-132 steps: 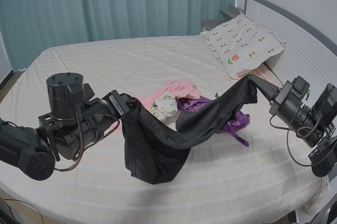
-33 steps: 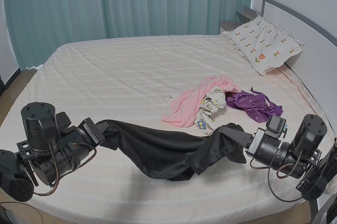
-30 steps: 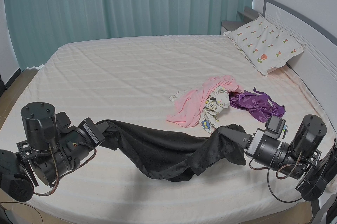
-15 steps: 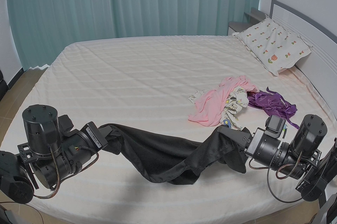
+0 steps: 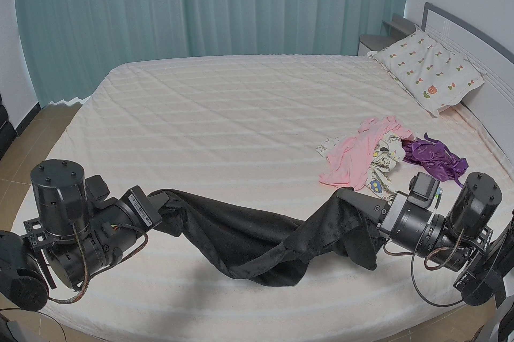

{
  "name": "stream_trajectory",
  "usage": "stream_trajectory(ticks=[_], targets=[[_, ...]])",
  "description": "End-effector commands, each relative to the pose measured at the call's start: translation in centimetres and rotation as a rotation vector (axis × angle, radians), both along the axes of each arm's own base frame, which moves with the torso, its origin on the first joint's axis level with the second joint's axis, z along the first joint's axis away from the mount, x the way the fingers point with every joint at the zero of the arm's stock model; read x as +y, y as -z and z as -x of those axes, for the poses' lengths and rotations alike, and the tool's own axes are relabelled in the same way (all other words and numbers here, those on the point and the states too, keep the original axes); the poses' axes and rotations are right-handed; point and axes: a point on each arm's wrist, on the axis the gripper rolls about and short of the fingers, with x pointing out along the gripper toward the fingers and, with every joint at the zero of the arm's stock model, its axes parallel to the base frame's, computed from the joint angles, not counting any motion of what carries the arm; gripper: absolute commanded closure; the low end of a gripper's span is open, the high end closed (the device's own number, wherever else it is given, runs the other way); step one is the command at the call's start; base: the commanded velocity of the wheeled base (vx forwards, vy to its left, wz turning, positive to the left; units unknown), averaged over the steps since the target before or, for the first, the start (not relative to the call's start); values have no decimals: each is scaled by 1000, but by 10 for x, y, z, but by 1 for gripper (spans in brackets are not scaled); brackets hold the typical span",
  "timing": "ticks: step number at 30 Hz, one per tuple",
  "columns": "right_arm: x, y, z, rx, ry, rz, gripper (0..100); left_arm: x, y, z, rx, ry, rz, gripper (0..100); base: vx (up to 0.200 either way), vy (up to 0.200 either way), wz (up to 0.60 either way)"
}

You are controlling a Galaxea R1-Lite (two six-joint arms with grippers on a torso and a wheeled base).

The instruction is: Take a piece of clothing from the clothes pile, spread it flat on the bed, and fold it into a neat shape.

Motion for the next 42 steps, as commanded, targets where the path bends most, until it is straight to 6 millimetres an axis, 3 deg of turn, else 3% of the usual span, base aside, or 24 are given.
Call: stream_trajectory(ticks=[1,5,19,39,40,42], targets=[[-2,-1,1,-9,5,-4,100,0,1,0,2,0,-1,100,0,0,0],[-2,0,1,-4,4,-5,100,0,1,0,6,-1,0,100,0,0,0],[-6,-2,9,-7,-5,-2,100,-3,-2,6,-6,26,10,100,-200,0,0],[-31,-45,57,-193,-159,-94,100,7,-50,48,-100,111,76,100,-200,0,0],[-39,-63,69,-277,-171,-142,100,14,-65,56,-135,113,101,100,-200,0,0],[-46,-78,79,-347,-167,-184,100,20,-77,63,-164,111,123,100,-200,0,0]])
